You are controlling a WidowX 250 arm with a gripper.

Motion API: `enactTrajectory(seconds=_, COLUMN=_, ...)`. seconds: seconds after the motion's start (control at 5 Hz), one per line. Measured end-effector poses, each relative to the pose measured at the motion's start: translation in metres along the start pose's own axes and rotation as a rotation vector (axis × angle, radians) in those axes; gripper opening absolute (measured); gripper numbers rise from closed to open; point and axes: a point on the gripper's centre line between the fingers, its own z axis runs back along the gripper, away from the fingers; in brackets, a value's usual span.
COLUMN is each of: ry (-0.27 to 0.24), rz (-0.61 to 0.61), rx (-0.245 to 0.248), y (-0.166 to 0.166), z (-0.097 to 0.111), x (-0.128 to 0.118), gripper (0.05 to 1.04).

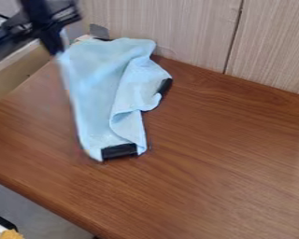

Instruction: Le robot plier le tissu de bas et en haut

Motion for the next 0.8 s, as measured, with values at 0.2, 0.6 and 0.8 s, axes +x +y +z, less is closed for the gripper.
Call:
enactTrajectory(seconds=0.2, ry=0.032, rz=-0.102, rx=-0.019, y=-0.038, z=-0.016, x=-0.006, gripper=0.056)
enactTrajectory(seconds=0.6, ry=0.114, rz=-0.322, rx=-0.012, y=-0.087, z=-0.064, x=-0.036, gripper=0.055)
enactTrajectory(seconds=0.8, ry=0.154, rz=-0.363, rx=0.003, y=-0.091, z=-0.084, x=-0.047, gripper=0.081)
